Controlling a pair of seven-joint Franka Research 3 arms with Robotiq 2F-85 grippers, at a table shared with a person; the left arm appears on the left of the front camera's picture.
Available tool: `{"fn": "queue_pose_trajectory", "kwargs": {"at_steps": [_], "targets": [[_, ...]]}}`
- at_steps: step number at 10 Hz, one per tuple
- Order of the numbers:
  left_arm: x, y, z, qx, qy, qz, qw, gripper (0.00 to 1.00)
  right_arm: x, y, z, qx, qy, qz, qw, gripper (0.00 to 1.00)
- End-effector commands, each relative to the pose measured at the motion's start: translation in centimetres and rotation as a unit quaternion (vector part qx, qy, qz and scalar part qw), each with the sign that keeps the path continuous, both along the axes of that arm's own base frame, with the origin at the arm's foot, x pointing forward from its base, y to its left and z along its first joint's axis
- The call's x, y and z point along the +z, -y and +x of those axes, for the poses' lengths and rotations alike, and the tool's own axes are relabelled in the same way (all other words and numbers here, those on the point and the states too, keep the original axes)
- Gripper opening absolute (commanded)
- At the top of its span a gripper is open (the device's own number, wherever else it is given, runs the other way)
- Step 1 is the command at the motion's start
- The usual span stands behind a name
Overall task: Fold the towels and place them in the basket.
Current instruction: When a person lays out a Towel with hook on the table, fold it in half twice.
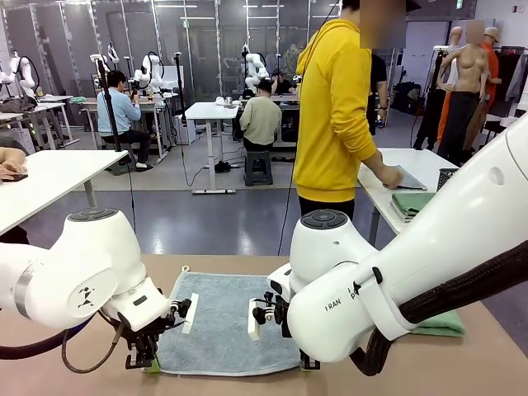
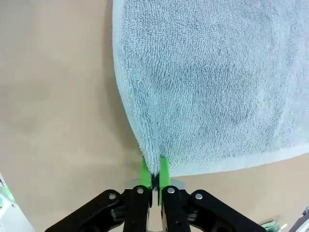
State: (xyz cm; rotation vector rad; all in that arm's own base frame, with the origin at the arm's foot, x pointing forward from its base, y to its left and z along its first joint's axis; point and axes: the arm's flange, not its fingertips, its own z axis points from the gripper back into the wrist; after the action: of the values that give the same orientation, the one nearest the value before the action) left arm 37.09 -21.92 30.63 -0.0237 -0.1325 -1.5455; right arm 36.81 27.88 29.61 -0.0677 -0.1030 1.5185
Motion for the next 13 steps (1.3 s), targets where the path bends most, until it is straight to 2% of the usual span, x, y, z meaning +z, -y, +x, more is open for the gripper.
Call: {"fn": "queue_pose_trajectory", "kwargs": {"at_steps": [1,3,5,6,10,13], "targets": [[-0.9,-2.3,-3.9,0.003,-0.012,0.002,1.000,0.00,0.9,0.4,-0.2,-0.005,-0.001,0.006,1.000,0.00],[-0.2,-2.2,-4.1,0.000,-0.004,-0.001,1.000,0.00,1.7,0.4,-0.2,-0.003,-0.006,0.021,1.000,0.00],[0.8,-2.4,-4.3,0.002,0.004,0.000,1.000,0.00,3.4,0.8,-0.2,-0.012,0.004,0.035,0.999,0.00],[1.7,-2.4,-4.6,-0.001,0.013,-0.006,1.000,0.00,3.9,1.0,0.0,-0.019,-0.005,0.038,0.999,0.00],[5.4,-2.4,-4.8,-0.012,0.045,-0.031,0.998,0.00,5.8,1.1,1.4,-0.040,0.003,0.058,0.998,0.00],[6.5,-1.7,-3.7,-0.005,0.054,-0.036,0.998,0.00,5.5,1.4,2.3,-0.049,-0.009,0.068,0.996,0.00]]}}
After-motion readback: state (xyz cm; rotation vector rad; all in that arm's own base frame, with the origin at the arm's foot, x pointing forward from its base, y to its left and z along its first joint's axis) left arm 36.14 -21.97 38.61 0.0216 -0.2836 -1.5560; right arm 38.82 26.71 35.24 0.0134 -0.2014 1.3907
